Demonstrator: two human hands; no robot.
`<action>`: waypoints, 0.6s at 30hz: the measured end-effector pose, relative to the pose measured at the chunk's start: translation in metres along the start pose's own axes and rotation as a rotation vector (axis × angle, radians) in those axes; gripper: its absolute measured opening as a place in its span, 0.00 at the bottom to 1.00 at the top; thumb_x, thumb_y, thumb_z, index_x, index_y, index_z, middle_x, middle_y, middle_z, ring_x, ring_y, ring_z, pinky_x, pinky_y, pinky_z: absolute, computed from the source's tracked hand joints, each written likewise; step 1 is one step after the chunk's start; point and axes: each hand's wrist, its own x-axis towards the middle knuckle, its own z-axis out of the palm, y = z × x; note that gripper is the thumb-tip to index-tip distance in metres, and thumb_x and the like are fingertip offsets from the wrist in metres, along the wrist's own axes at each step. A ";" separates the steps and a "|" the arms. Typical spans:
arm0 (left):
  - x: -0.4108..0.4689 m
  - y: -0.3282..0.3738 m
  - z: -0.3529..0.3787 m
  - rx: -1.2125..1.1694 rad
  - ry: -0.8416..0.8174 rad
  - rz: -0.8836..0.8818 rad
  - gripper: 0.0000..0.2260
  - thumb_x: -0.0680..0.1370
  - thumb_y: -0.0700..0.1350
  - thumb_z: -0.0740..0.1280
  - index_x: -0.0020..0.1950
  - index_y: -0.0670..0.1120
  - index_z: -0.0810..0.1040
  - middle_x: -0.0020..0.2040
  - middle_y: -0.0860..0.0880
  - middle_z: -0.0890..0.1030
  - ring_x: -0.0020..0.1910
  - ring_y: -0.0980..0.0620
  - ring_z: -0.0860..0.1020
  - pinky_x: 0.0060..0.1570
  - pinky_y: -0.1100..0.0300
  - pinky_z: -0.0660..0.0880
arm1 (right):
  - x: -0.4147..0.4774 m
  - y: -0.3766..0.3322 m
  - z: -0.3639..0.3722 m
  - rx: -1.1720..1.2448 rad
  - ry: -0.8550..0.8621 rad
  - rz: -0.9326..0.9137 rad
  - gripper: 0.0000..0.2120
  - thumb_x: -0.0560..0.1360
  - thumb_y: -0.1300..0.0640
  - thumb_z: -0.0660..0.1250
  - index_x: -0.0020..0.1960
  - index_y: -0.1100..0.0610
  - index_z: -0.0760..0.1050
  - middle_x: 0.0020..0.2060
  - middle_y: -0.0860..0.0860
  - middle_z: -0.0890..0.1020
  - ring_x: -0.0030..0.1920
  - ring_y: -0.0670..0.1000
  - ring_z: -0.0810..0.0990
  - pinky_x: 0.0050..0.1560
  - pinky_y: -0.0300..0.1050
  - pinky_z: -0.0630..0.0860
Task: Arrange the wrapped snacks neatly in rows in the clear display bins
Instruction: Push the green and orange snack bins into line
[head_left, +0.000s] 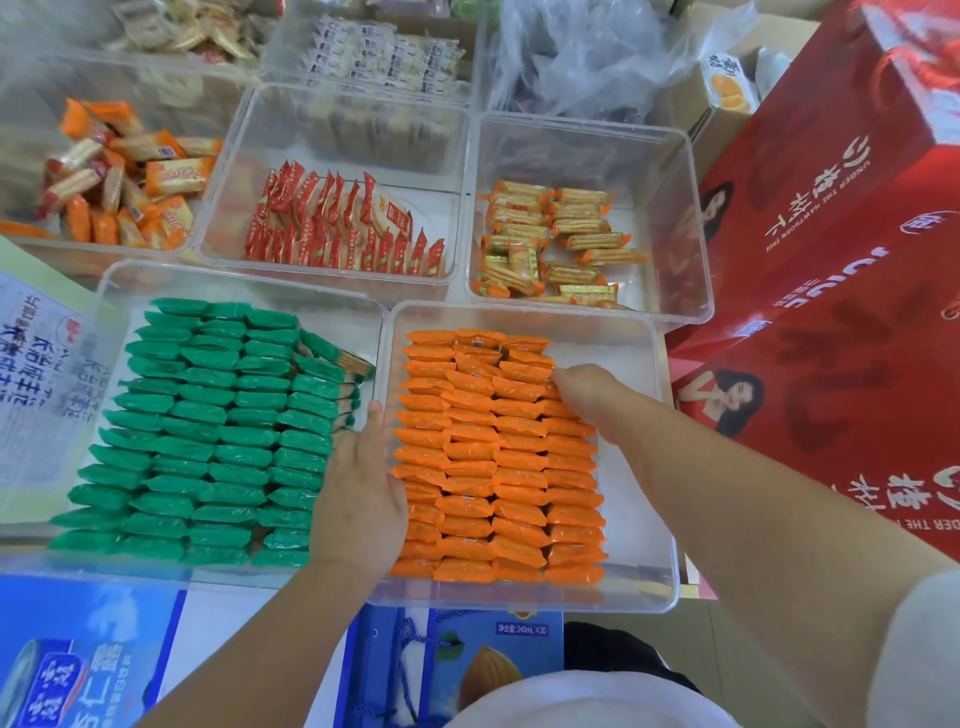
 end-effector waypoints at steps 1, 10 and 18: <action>0.000 0.000 0.000 0.000 0.002 0.005 0.34 0.81 0.40 0.62 0.82 0.52 0.50 0.66 0.44 0.71 0.54 0.46 0.75 0.42 0.52 0.76 | 0.003 -0.004 -0.002 -0.017 0.051 -0.050 0.17 0.81 0.48 0.59 0.56 0.60 0.78 0.47 0.55 0.81 0.43 0.53 0.79 0.44 0.45 0.77; 0.001 -0.003 0.002 0.010 0.019 0.033 0.34 0.80 0.40 0.62 0.82 0.53 0.49 0.65 0.45 0.71 0.54 0.47 0.76 0.41 0.56 0.74 | 0.014 -0.032 0.005 0.127 -0.051 -0.025 0.21 0.80 0.44 0.51 0.56 0.55 0.78 0.52 0.58 0.82 0.52 0.59 0.79 0.59 0.54 0.74; 0.001 -0.001 0.000 0.002 0.004 0.033 0.33 0.80 0.41 0.61 0.82 0.53 0.49 0.70 0.44 0.69 0.62 0.45 0.75 0.50 0.52 0.79 | 0.014 -0.048 0.013 0.015 -0.151 -0.034 0.27 0.80 0.42 0.49 0.70 0.55 0.72 0.67 0.57 0.75 0.63 0.59 0.73 0.59 0.55 0.68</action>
